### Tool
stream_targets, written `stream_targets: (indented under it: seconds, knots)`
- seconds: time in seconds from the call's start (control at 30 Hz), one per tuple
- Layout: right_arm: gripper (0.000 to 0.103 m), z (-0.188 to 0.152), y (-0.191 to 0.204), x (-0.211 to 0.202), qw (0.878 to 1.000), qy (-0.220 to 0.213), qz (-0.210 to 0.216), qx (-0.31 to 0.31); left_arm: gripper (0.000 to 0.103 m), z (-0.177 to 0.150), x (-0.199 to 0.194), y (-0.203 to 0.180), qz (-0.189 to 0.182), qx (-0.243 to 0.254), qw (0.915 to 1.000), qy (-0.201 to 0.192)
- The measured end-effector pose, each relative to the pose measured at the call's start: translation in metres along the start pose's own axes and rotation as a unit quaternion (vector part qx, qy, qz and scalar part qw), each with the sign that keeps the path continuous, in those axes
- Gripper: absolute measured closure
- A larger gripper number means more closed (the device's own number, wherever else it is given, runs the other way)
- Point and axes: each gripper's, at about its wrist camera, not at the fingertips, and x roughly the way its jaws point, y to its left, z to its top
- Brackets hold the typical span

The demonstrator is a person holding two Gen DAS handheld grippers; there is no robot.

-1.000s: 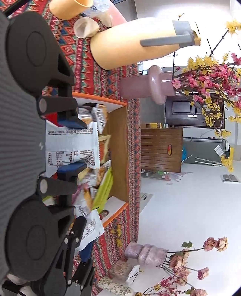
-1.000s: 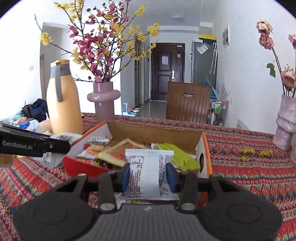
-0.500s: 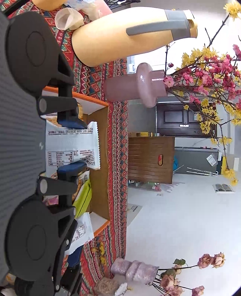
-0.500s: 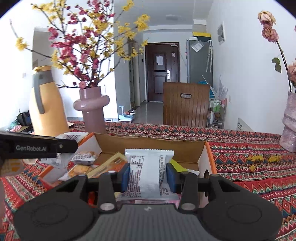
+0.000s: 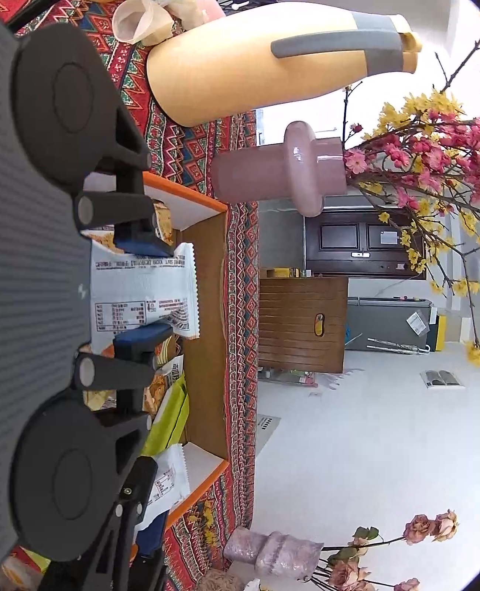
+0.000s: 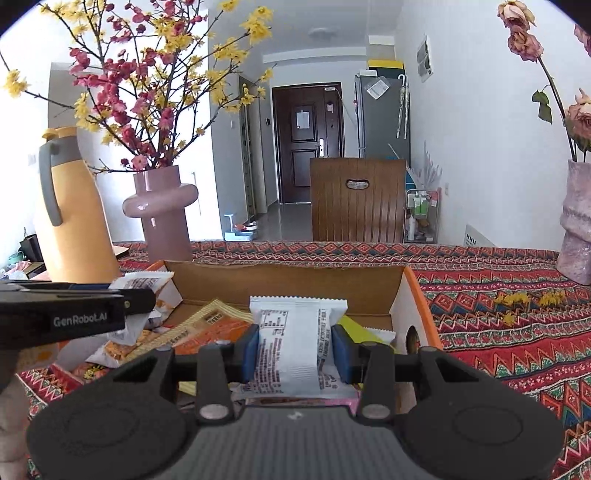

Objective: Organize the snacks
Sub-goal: 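Lower both white packets into the red box and open both tools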

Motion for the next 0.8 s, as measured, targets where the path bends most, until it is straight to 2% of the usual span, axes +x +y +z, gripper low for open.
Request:
stream_targets:
  seconds: [0.17,0.27,0.37,0.43,0.47,0.53,0.6,0.8]
  knots:
    - [0.062,-0.001,-0.001,0.002,1.0,0.002,-0.001,0.004,0.063,-0.001,-0.004,-0.001,-0.013,0.0,0.9999,-0.007]
    - [0.06,-0.001,-0.002,0.002,1.0,0.002,0.0,0.007,0.057,-0.001,-0.005,0.001,-0.013,-0.006,0.9998,-0.012]
    - [0.046,-0.002,-0.004,0.0,1.0,0.0,-0.001,0.015,0.05,0.0,-0.007,0.004,-0.015,-0.016,0.9997,-0.014]
    - [0.022,-0.002,-0.006,-0.001,1.0,-0.003,-0.007,0.019,0.036,0.0,-0.008,0.006,-0.011,-0.021,0.9996,-0.018]
    - [0.018,-0.003,-0.006,-0.001,1.0,-0.004,-0.01,0.021,0.031,0.0,-0.01,0.007,-0.009,-0.022,0.9995,-0.021]
    - [0.005,-0.003,-0.008,-0.002,1.0,-0.008,-0.015,0.026,0.009,0.0,-0.013,0.009,-0.003,-0.025,0.9993,-0.028]
    - [0.0,-0.004,-0.009,-0.002,0.999,-0.01,-0.017,0.029,0.0,-0.001,-0.016,0.009,0.005,-0.028,0.9989,-0.037]
    - [0.0,-0.004,-0.01,-0.004,0.999,-0.012,-0.019,0.033,0.0,0.0,-0.02,0.01,0.006,-0.029,0.9989,-0.037]
